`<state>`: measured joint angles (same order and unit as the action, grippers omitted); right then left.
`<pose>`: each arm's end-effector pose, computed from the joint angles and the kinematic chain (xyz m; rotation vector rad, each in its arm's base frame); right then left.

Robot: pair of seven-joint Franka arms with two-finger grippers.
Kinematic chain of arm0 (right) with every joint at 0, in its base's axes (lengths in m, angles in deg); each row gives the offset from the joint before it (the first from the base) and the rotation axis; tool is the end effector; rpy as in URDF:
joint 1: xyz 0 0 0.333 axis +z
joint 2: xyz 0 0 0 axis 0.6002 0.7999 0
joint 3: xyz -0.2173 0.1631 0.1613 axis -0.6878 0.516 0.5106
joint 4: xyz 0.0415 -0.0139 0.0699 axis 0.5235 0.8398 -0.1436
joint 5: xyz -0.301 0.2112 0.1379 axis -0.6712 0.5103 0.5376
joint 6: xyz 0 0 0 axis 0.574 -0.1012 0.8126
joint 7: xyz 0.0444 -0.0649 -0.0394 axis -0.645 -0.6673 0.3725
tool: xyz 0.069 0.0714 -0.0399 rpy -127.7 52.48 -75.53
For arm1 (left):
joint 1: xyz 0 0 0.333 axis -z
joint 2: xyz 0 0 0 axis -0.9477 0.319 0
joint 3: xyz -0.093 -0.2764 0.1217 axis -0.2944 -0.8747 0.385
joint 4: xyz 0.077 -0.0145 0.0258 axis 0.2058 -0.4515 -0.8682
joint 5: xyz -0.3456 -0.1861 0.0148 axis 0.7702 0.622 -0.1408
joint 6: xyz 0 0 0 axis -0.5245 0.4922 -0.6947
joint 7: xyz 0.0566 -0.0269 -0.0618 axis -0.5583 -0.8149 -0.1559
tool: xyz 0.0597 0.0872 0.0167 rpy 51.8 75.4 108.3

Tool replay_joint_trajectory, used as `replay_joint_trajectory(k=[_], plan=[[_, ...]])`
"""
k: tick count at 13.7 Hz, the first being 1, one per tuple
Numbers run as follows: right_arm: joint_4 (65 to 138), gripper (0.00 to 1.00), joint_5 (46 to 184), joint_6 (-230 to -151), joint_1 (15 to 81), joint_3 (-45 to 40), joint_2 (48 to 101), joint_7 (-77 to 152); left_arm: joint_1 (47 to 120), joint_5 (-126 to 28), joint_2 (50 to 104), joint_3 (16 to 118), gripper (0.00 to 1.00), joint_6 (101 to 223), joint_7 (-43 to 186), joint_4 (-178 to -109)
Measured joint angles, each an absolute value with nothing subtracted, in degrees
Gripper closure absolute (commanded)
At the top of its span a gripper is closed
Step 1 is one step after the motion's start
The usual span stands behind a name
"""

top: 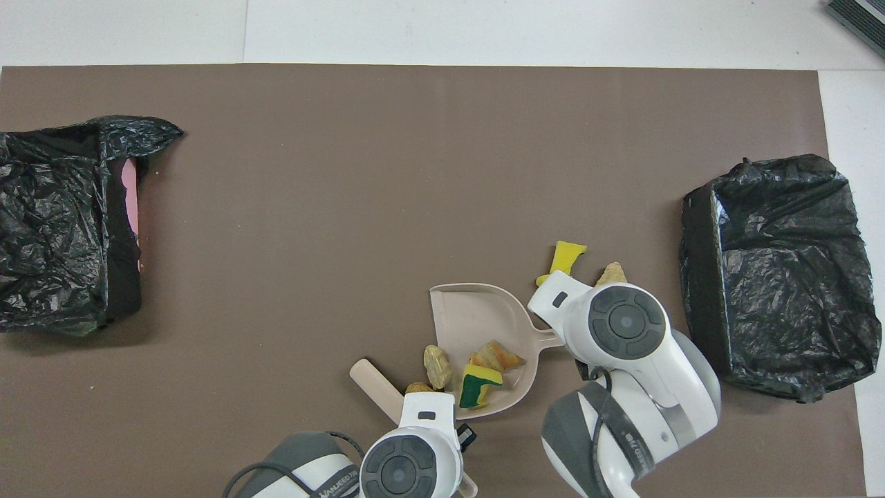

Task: Sweep and dump trash in bin
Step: 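Brush the remaining trash into the dustpan with the left gripper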

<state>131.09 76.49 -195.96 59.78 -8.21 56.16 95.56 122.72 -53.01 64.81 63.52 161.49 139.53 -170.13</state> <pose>0.4468 0.1956 0.3542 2.0806 2.2583 -0.2318 0.2636 -0.4266 0.3501 2.7845 1.0255 -0.3179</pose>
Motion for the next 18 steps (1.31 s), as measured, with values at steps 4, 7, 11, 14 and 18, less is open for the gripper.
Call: replay_joint_trajectory(k=[4,7,11,14,18], plan=[[131.1,1.00,76.5,-196.0,59.8,-8.2,56.2,95.6,122.7,-53.0,68.4,63.7,1.00,165.0,129.8,-165.6],[131.1,1.00,76.5,-196.0,59.8,-8.2,56.2,95.6,122.7,-53.0,69.4,63.9,1.00,165.0,121.8,-163.0],[131.1,1.00,76.5,-196.0,59.8,-8.2,56.2,95.6,121.8,-53.0,68.8,64.7,1.00,159.6,116.5,-160.6],[131.0,1.00,76.5,-195.8,59.8,-8.2,56.2,95.6,119.9,-53.0,66.3,64.9,1.00,150.7,115.7,-159.2],[129.8,1.00,76.5,-193.2,59.0,-8.4,55.9,95.6,118.0,-56.5,61.5,65.0,1.00,139.1,111.5,-158.8]])
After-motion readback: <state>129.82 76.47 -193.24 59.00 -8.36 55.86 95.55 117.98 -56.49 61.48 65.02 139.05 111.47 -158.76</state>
